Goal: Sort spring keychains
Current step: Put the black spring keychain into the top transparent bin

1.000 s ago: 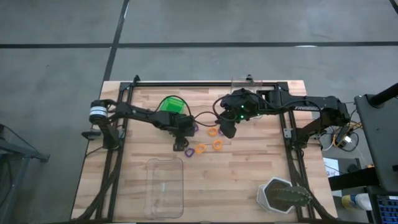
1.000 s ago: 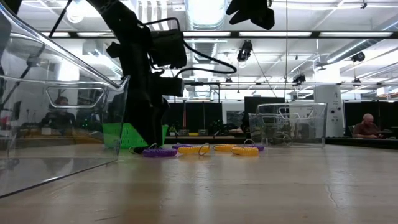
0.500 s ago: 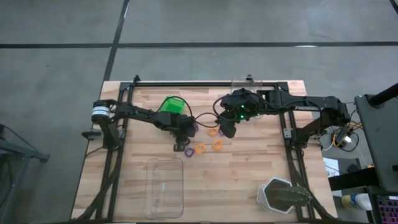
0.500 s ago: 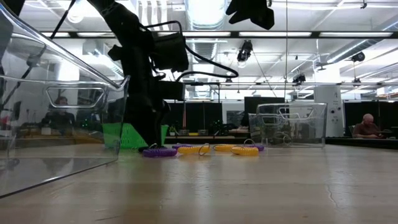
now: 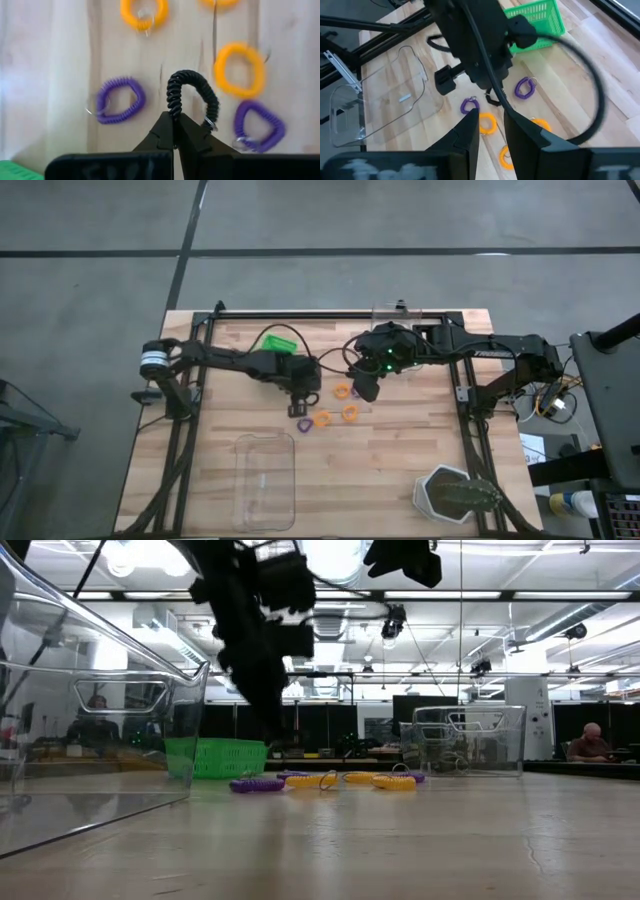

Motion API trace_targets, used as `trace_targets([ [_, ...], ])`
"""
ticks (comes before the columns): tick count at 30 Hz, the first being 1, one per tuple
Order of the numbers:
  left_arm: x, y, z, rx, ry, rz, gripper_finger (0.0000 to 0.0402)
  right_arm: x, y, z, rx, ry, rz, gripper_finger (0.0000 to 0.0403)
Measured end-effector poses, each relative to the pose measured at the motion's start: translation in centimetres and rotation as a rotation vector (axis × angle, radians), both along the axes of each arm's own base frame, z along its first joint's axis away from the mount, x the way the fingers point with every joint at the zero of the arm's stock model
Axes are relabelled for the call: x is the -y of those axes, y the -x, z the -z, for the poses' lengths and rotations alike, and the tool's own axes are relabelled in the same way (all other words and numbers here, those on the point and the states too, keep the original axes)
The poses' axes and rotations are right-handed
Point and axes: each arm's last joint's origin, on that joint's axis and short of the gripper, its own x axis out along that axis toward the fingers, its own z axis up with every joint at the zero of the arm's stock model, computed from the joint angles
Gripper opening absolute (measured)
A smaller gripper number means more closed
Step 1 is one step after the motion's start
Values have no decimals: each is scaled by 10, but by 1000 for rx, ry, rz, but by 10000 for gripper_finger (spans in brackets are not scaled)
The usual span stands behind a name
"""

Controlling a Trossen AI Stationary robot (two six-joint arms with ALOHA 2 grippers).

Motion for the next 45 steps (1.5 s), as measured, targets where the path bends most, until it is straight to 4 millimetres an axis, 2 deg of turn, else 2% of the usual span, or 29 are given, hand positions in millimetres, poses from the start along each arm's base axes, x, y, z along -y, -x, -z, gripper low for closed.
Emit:
trace_targets([
  [7, -1, 4, -49, 150, 0, -44, 2, -4, 10, -8, 20, -28, -20, 83],
  [13, -1, 12, -82, 269, -7, -100, 1, -4, 20, -18, 60, -17, -33, 72],
  [18, 0, 21, -105, 403, 18, -153, 1, -4, 18, -17, 56, -17, -33, 69],
  [21, 0, 27, -120, 481, 23, -183, 1, -4, 13, -13, 44, -35, -12, 79],
  [25, 0, 37, -137, 570, 3, -220, 1, -2, 8, -10, 43, -23, 14, 112],
  [29, 1, 43, -147, 630, 8, -235, 1, 1, 2, -9, 71, -11, 37, 156],
  [34, 2, 45, -150, 644, 24, -246, 1, 7, -2, -13, 128, 36, 85, 196],
  [40, 3, 44, -151, 661, 31, -258, 1, 17, -6, -20, 211, 33, 127, 205],
  [45, 3, 44, -154, 689, 34, -260, 1, 24, -7, -16, 227, 31, 153, 205],
])
